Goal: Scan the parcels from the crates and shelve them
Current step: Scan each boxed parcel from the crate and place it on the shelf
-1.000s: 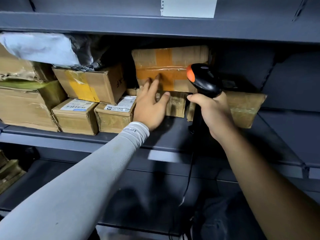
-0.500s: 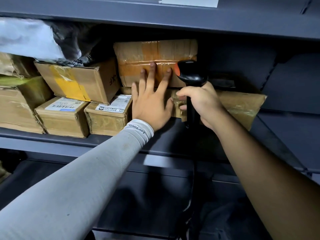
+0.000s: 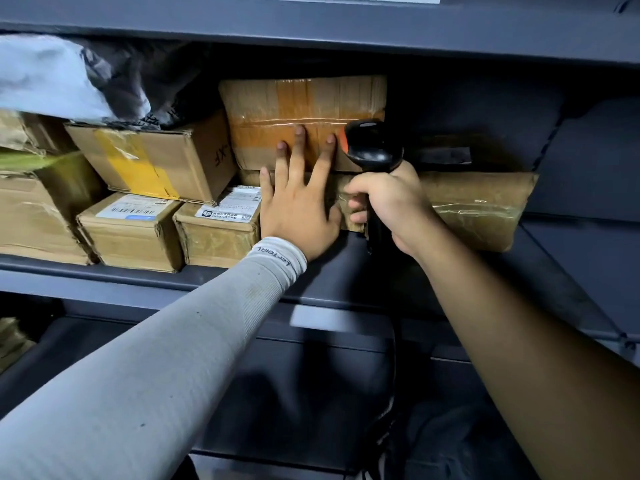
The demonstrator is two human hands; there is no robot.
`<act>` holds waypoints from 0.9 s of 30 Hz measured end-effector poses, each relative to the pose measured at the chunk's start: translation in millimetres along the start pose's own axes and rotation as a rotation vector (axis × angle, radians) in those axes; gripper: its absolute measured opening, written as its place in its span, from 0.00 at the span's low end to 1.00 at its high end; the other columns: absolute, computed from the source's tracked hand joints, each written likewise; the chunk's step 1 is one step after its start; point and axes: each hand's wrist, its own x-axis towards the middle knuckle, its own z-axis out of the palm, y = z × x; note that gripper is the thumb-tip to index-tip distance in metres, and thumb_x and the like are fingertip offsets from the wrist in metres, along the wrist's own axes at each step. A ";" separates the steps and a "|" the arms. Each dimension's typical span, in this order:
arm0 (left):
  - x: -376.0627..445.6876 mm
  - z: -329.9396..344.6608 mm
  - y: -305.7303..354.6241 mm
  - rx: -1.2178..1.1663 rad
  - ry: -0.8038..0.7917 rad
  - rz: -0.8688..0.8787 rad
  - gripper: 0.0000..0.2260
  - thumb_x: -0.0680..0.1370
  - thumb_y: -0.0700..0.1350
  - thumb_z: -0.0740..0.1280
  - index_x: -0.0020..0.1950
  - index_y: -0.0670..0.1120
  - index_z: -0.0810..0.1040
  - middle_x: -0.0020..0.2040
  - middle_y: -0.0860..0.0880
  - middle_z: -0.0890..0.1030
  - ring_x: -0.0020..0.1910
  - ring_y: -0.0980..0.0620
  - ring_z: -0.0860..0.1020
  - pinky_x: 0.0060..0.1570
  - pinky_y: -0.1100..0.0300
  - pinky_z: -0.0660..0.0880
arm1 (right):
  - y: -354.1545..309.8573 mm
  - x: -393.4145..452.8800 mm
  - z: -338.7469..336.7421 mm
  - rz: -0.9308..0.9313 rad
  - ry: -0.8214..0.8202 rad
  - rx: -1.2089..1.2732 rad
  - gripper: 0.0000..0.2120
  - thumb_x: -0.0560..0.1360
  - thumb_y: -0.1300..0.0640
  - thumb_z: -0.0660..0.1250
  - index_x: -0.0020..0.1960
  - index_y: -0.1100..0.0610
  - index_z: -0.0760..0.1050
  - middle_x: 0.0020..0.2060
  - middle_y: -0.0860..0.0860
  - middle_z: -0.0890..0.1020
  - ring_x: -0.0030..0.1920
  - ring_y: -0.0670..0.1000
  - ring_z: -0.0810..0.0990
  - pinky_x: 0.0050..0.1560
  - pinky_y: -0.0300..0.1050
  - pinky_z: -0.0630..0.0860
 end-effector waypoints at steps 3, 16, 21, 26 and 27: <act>0.2 -2.9 0.6 -0.012 -0.032 -0.010 0.47 0.74 0.54 0.69 0.85 0.59 0.43 0.85 0.45 0.40 0.83 0.36 0.47 0.79 0.33 0.51 | 2.0 1.5 -1.0 -0.014 0.024 -0.077 0.07 0.72 0.67 0.71 0.43 0.56 0.79 0.34 0.49 0.81 0.39 0.50 0.84 0.35 0.46 0.81; -16.0 -11.7 2.1 0.014 -0.126 -0.004 0.41 0.79 0.58 0.65 0.85 0.60 0.44 0.85 0.48 0.39 0.84 0.40 0.43 0.80 0.36 0.47 | 2.5 -15.9 -5.0 -0.082 0.149 -0.146 0.09 0.69 0.63 0.72 0.44 0.50 0.81 0.42 0.50 0.85 0.47 0.54 0.85 0.53 0.62 0.84; -28.3 -21.8 2.1 0.036 -0.165 0.036 0.36 0.81 0.59 0.62 0.85 0.57 0.48 0.86 0.45 0.45 0.84 0.41 0.44 0.81 0.39 0.47 | 4.2 -33.8 -0.9 -0.077 0.108 -0.288 0.14 0.66 0.58 0.70 0.51 0.54 0.80 0.38 0.45 0.82 0.38 0.47 0.79 0.41 0.42 0.74; -45.6 -35.6 6.8 0.154 -0.168 0.064 0.35 0.81 0.62 0.60 0.85 0.54 0.53 0.86 0.46 0.46 0.84 0.42 0.44 0.80 0.36 0.43 | 14.2 -66.0 1.8 -0.050 0.093 -0.399 0.14 0.68 0.58 0.70 0.53 0.50 0.80 0.45 0.46 0.84 0.49 0.52 0.82 0.43 0.39 0.71; -50.0 -38.8 6.2 0.174 -0.174 0.057 0.35 0.81 0.62 0.59 0.85 0.55 0.53 0.86 0.46 0.46 0.84 0.42 0.44 0.80 0.35 0.42 | 16.5 -72.1 1.8 -0.052 0.094 -0.412 0.14 0.69 0.60 0.71 0.54 0.49 0.79 0.46 0.46 0.84 0.50 0.52 0.82 0.44 0.39 0.71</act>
